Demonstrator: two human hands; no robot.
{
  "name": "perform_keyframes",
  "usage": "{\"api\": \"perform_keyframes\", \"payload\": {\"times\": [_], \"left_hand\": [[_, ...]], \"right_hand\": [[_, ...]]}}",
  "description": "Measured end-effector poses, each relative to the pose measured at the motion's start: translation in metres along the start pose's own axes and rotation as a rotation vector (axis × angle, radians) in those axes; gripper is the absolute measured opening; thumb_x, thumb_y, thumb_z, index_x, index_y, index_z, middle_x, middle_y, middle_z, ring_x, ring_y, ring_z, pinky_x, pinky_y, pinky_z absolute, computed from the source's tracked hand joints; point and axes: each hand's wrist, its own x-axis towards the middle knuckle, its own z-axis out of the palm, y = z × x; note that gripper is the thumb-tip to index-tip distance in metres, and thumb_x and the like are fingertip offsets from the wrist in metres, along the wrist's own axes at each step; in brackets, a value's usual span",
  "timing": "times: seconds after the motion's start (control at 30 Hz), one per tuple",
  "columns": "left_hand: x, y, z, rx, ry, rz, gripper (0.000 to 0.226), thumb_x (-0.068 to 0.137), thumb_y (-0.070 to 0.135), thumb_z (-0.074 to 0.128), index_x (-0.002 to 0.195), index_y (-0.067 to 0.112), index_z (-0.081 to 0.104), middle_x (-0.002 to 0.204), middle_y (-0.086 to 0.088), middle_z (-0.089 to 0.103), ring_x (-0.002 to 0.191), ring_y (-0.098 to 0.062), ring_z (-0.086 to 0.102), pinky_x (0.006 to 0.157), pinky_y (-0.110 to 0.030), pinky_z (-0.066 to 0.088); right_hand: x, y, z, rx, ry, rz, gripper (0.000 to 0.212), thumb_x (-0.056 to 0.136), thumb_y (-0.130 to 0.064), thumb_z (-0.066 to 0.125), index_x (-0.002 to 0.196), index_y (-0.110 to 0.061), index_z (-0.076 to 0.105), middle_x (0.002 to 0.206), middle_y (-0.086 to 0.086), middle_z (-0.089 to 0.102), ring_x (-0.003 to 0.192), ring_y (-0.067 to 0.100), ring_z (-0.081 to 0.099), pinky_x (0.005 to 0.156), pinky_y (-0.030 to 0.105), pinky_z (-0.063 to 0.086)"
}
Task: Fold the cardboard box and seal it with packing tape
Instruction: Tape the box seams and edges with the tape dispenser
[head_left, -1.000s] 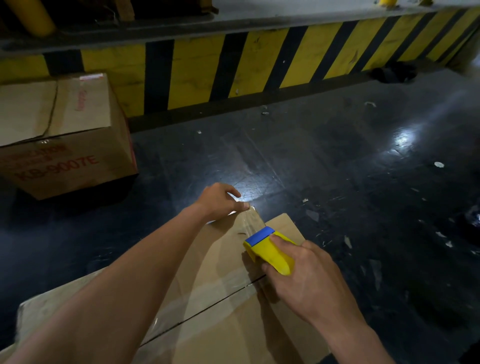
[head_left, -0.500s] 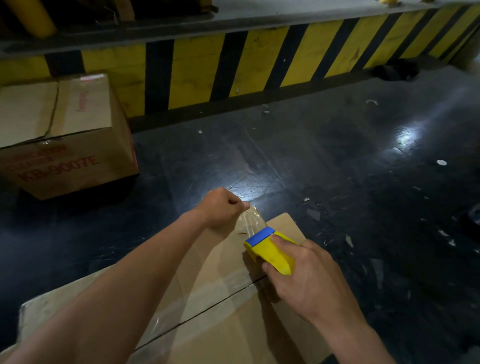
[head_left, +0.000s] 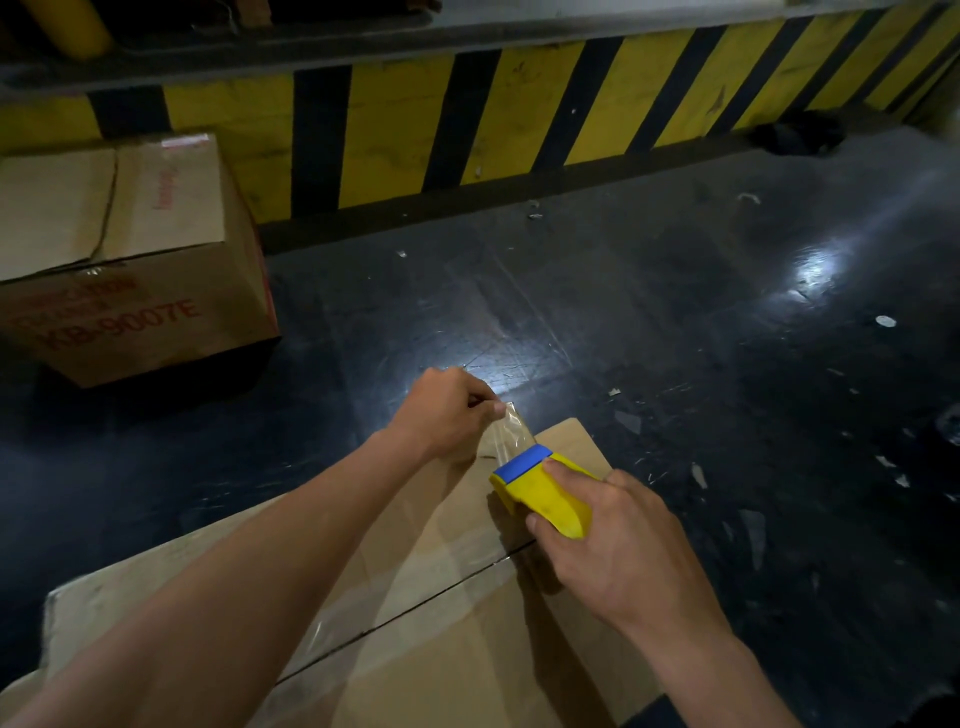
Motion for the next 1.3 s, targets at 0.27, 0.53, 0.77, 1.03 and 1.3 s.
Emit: {"api": "perform_keyframes", "payload": {"times": [0.27, 0.53, 0.77, 1.03, 1.3], "left_hand": [[-0.027, -0.010, 0.015, 0.052, 0.031, 0.087, 0.039, 0.098, 0.053, 0.057, 0.133, 0.038, 0.065, 0.100, -0.007, 0.076, 0.095, -0.028, 0.067, 0.075, -0.037, 0.051], [-0.028, -0.013, 0.022, 0.180, 0.025, 0.091, 0.042, 0.101, 0.062, 0.042, 0.138, 0.050, 0.056, 0.099, -0.001, 0.078, 0.096, -0.026, 0.069, 0.075, -0.037, 0.052], [-0.029, -0.012, 0.024, 0.177, 0.073, 0.093, 0.039, 0.102, 0.057, 0.043, 0.135, 0.047, 0.061, 0.102, -0.004, 0.077, 0.098, -0.027, 0.067, 0.070, -0.034, 0.044], [-0.038, -0.012, 0.030, 0.134, 0.211, 0.372, 0.031, 0.097, 0.029, 0.061, 0.125, 0.022, 0.072, 0.124, 0.000, 0.073, 0.111, -0.022, 0.069, 0.083, -0.038, 0.059], [-0.046, -0.022, 0.034, 0.109, 0.091, 0.467, 0.035, 0.099, 0.029, 0.057, 0.125, 0.013, 0.073, 0.134, -0.002, 0.068, 0.128, -0.025, 0.061, 0.099, -0.046, 0.056]], "right_hand": [[0.001, -0.001, -0.007, 0.023, -0.011, -0.028, 0.063, 0.085, -0.061, 0.058, 0.144, -0.043, 0.041, 0.096, -0.001, 0.052, 0.097, 0.021, 0.056, 0.080, 0.032, 0.047], [-0.015, 0.008, -0.035, -0.019, -0.018, -0.034, 0.061, 0.084, -0.059, 0.060, 0.141, -0.045, 0.045, 0.086, -0.007, 0.046, 0.091, 0.017, 0.056, 0.072, 0.027, 0.043], [-0.027, -0.001, -0.028, -0.027, -0.035, 0.011, 0.059, 0.088, -0.054, 0.058, 0.143, -0.041, 0.043, 0.092, -0.001, 0.047, 0.100, 0.023, 0.058, 0.082, 0.033, 0.048], [-0.027, -0.003, -0.008, -0.107, -0.013, 0.043, 0.055, 0.090, -0.055, 0.053, 0.142, -0.037, 0.044, 0.104, 0.003, 0.056, 0.089, 0.024, 0.063, 0.079, 0.036, 0.054], [-0.024, -0.004, -0.008, -0.122, -0.013, 0.029, 0.055, 0.090, -0.056, 0.053, 0.142, -0.039, 0.045, 0.106, 0.003, 0.057, 0.093, 0.025, 0.062, 0.079, 0.035, 0.051]]}}
